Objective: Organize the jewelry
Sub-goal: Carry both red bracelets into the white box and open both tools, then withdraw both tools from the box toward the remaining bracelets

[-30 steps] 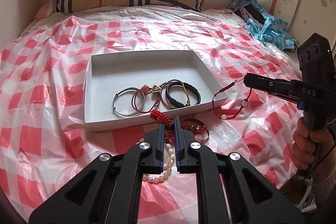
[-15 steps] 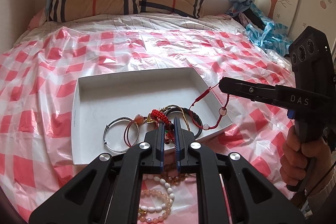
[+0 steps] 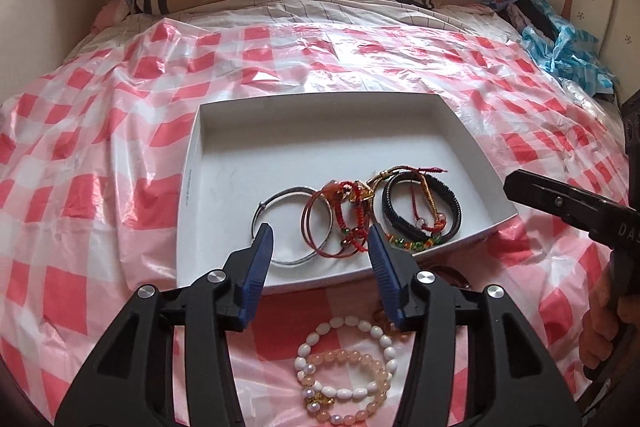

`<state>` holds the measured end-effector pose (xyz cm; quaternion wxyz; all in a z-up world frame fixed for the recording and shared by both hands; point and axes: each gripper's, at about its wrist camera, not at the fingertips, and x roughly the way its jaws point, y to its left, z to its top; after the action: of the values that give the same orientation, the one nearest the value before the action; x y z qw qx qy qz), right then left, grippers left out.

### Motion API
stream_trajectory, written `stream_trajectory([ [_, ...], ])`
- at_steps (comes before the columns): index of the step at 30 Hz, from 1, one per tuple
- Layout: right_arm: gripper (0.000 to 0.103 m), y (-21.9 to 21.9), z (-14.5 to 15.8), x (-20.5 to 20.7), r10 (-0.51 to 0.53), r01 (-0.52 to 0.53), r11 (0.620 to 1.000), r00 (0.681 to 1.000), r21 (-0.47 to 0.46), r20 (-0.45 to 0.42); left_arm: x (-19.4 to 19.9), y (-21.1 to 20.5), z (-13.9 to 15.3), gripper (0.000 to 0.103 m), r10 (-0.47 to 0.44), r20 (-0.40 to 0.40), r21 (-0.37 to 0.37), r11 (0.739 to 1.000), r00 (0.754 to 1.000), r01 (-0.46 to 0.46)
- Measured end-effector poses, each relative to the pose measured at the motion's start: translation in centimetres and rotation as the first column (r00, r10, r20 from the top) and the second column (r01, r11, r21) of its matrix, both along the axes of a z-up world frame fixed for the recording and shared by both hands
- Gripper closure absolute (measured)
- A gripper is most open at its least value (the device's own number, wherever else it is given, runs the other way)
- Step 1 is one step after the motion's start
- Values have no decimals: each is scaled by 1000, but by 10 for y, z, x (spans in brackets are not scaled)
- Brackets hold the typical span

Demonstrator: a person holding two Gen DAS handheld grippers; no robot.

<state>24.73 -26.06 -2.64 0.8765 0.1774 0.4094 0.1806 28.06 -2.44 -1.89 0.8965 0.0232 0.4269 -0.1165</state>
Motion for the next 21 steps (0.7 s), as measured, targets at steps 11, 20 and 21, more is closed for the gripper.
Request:
stream_trajectory([
  [11,46,4,-17,-38,19,-20,1000,998,-19,-52,-37,4,5,43,7,31,104,995,1000,-10],
  [20,38,12,-23,-46,39,-42,998,997,-43,-67,-45,5,5,40,5,30,112,994,1000,-8],
  [21,38,13,-23,-46,42,-45,998,997,-45,-68,-46,6,4,40,6,28,111,994,1000,-9],
])
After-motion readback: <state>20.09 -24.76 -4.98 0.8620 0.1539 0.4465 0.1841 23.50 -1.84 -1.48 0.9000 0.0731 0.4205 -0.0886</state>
